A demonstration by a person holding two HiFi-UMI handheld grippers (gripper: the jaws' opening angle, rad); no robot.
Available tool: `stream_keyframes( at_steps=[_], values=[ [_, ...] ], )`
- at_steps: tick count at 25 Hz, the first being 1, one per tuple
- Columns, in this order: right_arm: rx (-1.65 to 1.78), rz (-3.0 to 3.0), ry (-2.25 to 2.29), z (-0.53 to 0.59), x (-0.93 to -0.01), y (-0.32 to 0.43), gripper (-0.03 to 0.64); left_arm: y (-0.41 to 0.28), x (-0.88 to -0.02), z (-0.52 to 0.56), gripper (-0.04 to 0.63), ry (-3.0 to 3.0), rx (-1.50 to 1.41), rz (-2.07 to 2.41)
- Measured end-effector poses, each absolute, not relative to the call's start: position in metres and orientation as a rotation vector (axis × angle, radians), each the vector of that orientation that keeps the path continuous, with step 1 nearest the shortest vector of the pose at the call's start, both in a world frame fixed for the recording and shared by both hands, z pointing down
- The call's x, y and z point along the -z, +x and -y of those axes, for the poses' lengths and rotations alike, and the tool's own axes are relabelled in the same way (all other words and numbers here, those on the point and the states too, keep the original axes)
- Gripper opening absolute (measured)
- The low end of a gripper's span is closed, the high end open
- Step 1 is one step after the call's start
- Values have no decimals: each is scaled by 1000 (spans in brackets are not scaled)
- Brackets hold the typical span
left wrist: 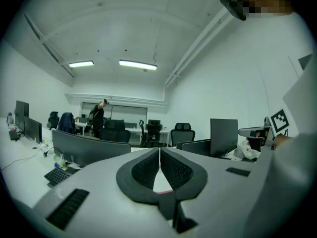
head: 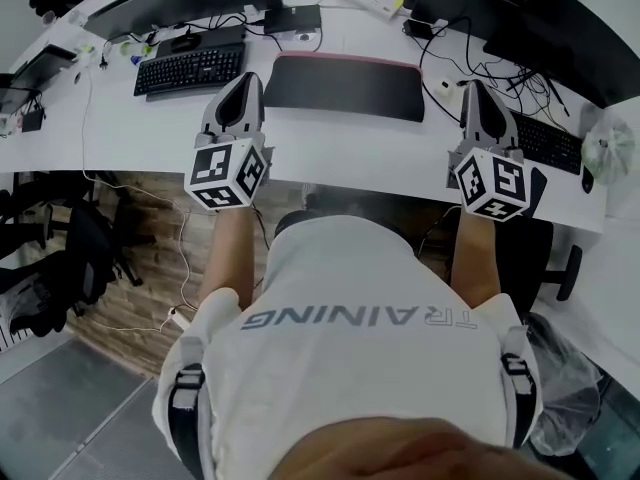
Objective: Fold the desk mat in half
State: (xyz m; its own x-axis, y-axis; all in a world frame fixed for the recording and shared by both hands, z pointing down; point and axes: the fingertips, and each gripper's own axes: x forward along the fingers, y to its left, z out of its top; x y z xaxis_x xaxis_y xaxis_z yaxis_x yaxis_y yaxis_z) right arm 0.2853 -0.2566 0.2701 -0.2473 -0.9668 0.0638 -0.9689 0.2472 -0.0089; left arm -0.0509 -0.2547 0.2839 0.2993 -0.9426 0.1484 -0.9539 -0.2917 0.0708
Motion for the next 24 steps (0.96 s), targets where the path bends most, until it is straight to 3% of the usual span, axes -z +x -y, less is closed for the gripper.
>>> stream_keyframes(
  at_steps=[24],
  values=[
    [-59, 2430, 1896, 231, -269, 265, 23, -53, -270, 233, 37, 2460, -38, 1692]
  ],
)
